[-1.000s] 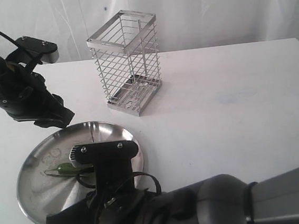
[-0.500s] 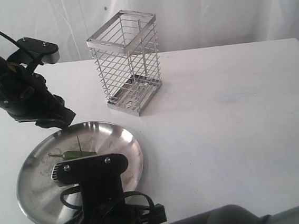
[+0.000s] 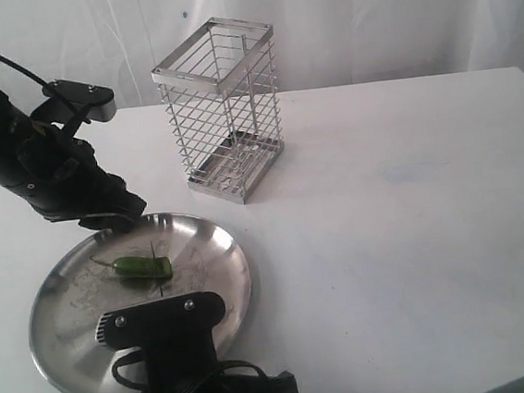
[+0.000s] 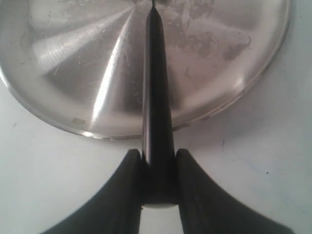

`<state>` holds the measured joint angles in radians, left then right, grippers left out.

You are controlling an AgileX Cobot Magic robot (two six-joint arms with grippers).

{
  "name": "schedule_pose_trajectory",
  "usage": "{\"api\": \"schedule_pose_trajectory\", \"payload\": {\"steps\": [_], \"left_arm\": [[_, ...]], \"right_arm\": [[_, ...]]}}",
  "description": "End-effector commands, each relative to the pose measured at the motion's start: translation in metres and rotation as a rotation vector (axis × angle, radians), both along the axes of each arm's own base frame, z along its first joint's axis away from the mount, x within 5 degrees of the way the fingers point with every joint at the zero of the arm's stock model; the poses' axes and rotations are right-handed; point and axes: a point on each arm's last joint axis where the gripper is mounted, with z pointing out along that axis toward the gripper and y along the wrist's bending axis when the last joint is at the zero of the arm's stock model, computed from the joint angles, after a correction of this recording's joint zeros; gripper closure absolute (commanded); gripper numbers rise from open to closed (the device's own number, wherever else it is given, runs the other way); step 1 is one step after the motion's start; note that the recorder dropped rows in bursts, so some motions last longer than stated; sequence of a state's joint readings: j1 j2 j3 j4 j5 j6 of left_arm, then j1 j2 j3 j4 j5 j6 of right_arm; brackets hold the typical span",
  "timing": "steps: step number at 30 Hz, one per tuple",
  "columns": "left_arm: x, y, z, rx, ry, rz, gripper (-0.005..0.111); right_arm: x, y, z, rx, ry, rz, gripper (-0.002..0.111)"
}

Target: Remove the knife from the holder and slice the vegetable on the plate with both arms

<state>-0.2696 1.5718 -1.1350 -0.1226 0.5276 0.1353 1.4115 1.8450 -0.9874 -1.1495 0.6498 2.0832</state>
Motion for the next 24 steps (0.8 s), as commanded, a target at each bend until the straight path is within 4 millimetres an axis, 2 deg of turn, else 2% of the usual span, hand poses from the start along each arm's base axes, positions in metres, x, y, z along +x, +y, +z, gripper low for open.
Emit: {"api": "schedule_pose_trajectory", "payload": {"steps": [1,4,8,15,24], "left_arm": [[-0.0026,-0.0010,0.0000,-0.024,0.017,0.012,0.057],[-0.0029,-0.0010,-0.0001,-0.025,0.021,0.012,0.057],[-0.0034,-0.0015,-0.0002,-0.032,0.028,0.014,0.057],[-0.0028,-0.0024,0.0004,-0.046,0.021,0.022,0.057],[-0.0026,-0.0028,-0.0020,-0.047,0.036,0.022,0.057]], "right_arm": [[0.0021,0.0084,0.0037,0.012,-0.026,-0.001,0.108],[0.0015,0.0134,0.0016,0.022,-0.014,0.011,0.108],[0.0042,0.0084,0.0003,-0.010,-0.030,-0.047,0.108],[-0.0045,0.0122,-0.0005,0.004,-0.010,-0.014,0.108],[-0.0047,0.0115,-0.0048,0.001,0.006,-0.040,0.108]]}}
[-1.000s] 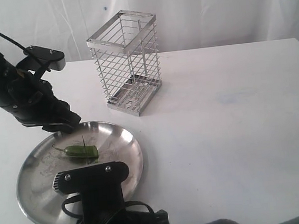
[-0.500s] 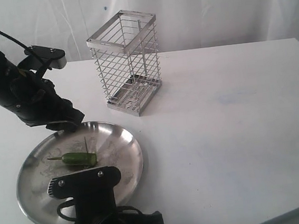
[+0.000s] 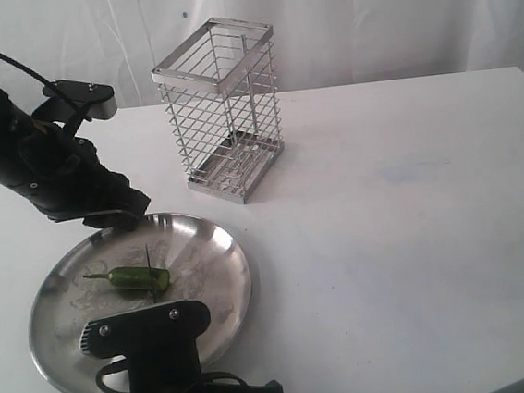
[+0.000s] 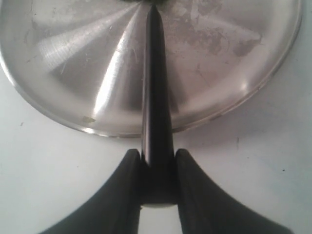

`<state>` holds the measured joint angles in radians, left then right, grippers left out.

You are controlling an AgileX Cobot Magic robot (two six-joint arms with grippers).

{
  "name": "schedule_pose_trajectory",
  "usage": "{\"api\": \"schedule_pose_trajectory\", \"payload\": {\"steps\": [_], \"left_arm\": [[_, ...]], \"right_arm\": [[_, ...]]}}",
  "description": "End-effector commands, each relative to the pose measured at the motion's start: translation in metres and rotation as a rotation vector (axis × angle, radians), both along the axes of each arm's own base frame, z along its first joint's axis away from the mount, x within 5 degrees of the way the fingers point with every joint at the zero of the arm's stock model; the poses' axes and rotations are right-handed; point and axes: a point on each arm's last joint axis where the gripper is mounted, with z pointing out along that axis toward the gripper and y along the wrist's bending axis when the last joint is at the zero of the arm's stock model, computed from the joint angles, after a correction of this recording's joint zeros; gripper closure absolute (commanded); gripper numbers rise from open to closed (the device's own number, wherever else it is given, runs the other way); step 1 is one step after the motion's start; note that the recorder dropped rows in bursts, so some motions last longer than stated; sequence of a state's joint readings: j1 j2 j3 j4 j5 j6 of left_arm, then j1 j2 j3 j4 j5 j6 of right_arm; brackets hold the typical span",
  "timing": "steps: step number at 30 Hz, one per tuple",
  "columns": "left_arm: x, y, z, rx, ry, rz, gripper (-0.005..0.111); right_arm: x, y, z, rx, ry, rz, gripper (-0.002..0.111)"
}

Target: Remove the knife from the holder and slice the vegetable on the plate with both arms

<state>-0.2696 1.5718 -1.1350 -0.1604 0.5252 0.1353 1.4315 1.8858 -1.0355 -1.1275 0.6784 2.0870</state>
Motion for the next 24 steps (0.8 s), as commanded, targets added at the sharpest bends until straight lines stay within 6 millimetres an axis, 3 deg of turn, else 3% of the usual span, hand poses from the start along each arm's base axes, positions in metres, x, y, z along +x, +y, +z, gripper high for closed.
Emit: {"api": "schedule_pose_trajectory", "payload": {"steps": [1,10,20,24], "left_arm": [[-0.002,-0.001,-0.004,-0.010,0.038,0.006,0.057],[0.004,-0.003,-0.025,0.008,0.109,0.004,0.060],[0.010,-0.005,-0.029,-0.014,0.085,0.027,0.107],[0.013,-0.007,-0.036,-0.034,0.107,0.041,0.107]], "right_arm": [[-0.001,0.000,-0.002,0.001,0.008,-0.025,0.108],[-0.001,0.001,-0.002,0.004,0.010,-0.019,0.108],[-0.001,0.001,-0.002,0.004,0.010,-0.019,0.108],[-0.001,0.001,-0.002,0.003,0.010,-0.018,0.108]]}}
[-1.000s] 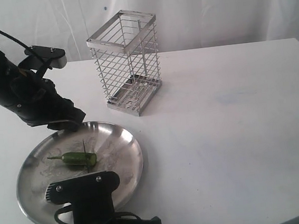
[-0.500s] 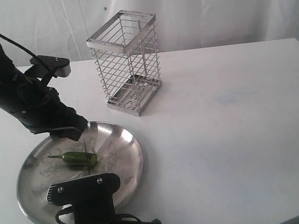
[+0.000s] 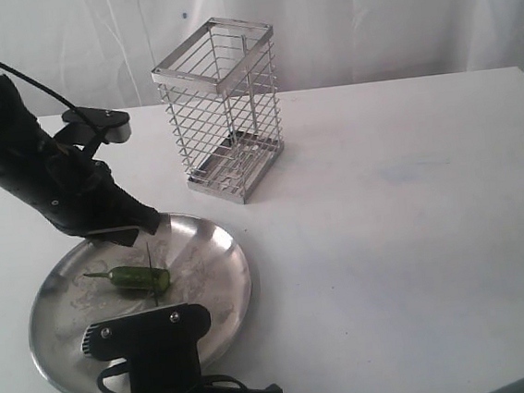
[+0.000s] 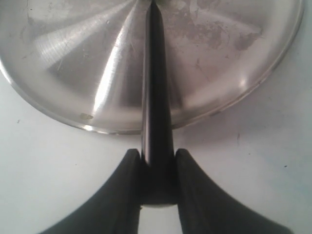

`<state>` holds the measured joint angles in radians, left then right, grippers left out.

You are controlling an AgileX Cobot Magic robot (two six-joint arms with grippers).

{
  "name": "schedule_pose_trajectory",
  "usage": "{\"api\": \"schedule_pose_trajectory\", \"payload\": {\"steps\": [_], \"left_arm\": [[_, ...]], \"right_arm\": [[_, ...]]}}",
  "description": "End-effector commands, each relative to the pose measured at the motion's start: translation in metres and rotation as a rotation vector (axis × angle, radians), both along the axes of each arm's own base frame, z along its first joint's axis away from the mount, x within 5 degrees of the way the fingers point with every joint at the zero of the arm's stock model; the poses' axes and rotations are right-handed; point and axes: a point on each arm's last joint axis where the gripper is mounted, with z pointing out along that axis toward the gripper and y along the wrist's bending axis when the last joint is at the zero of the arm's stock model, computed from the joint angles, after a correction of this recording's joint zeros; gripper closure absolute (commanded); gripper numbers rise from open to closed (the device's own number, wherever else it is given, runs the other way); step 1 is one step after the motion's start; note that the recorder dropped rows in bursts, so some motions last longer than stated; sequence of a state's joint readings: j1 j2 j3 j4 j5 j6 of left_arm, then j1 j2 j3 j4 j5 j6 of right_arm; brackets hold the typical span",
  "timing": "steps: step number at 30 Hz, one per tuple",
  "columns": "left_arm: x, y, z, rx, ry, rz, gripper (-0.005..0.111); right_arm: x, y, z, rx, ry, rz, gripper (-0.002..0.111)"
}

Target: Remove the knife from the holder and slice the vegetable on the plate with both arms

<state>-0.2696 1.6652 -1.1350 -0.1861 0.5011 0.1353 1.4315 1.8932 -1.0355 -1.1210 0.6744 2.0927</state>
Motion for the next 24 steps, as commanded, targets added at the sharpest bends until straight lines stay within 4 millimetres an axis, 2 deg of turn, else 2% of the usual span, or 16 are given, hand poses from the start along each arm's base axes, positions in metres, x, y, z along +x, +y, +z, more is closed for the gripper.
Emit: {"api": "schedule_pose_trajectory", "payload": {"steps": [1,6,18,24], "left_arm": [[0.001,-0.003,-0.009,-0.034,0.038,0.028,0.107],[0.005,-0.005,-0.020,-0.040,0.064,0.039,0.107],[0.009,-0.006,-0.024,-0.058,0.045,0.061,0.107],[0.015,-0.007,-0.042,-0.048,0.078,0.066,0.107]], "right_arm": [[-0.001,0.000,0.001,0.004,0.000,-0.012,0.108],[-0.001,0.000,0.001,0.004,0.000,-0.012,0.108],[-0.001,0.001,0.001,0.006,0.004,-0.003,0.108],[-0.001,0.001,0.001,0.006,0.004,-0.003,0.108]]}}
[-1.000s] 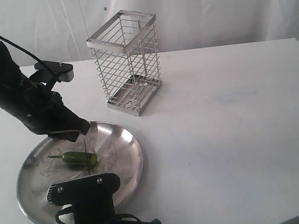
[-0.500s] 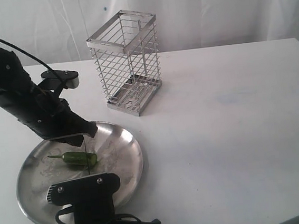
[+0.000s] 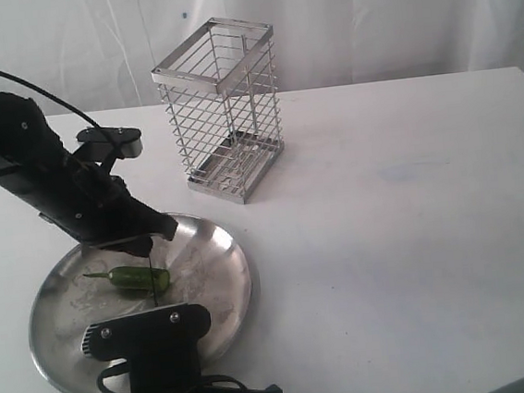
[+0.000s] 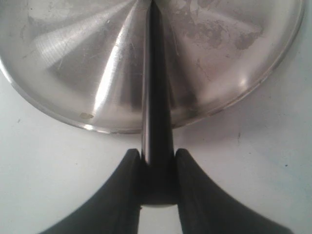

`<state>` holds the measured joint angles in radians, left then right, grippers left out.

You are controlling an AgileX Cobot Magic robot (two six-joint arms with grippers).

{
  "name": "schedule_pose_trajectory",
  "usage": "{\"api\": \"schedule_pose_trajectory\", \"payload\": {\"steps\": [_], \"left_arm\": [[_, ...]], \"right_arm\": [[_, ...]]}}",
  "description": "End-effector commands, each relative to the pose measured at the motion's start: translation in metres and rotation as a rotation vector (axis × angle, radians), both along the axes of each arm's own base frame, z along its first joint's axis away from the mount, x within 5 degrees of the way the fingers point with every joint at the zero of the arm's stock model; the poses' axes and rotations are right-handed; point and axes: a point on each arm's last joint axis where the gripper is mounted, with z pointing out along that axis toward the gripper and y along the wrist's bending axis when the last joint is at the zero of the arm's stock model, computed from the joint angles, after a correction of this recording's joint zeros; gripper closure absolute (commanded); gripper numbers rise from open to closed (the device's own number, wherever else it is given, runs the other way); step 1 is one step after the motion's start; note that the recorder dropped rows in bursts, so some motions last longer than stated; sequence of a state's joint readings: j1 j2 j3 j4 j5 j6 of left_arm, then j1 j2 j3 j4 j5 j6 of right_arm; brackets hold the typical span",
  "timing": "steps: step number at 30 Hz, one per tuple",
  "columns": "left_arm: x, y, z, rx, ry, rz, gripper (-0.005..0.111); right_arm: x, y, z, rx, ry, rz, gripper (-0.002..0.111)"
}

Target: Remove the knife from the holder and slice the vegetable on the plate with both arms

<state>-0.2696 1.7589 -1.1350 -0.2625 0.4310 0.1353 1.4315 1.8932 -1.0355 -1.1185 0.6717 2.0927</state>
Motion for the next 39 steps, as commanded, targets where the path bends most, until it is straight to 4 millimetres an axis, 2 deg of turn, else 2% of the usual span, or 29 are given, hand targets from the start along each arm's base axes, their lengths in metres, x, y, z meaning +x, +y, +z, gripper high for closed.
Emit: {"api": "schedule_pose_trajectory", "payload": {"steps": [1,4,6,9,22,39], "left_arm": [[0.002,-0.001,-0.019,0.003,0.049,0.011,0.107],[0.005,-0.002,-0.036,0.016,0.091,0.013,0.107],[0.006,-0.002,-0.041,0.011,0.108,0.020,0.107],[0.007,-0.003,-0.040,-0.003,0.103,0.031,0.107],[0.003,-0.002,-0.001,-0.036,-0.015,0.035,0.107],[0.007,-0.002,-0.014,-0.026,-0.006,0.041,0.107]], "right_arm": [[-0.001,0.001,0.001,0.005,0.002,-0.005,0.108],[-0.001,0.001,0.001,0.005,0.002,-0.005,0.108],[-0.001,0.001,0.001,0.005,0.002,-0.005,0.108],[-0.001,0.001,0.001,0.005,0.002,-0.005,0.108],[-0.003,0.003,0.000,0.003,0.011,0.031,0.108],[-0.004,0.003,-0.001,0.010,0.033,0.033,0.108]]}}
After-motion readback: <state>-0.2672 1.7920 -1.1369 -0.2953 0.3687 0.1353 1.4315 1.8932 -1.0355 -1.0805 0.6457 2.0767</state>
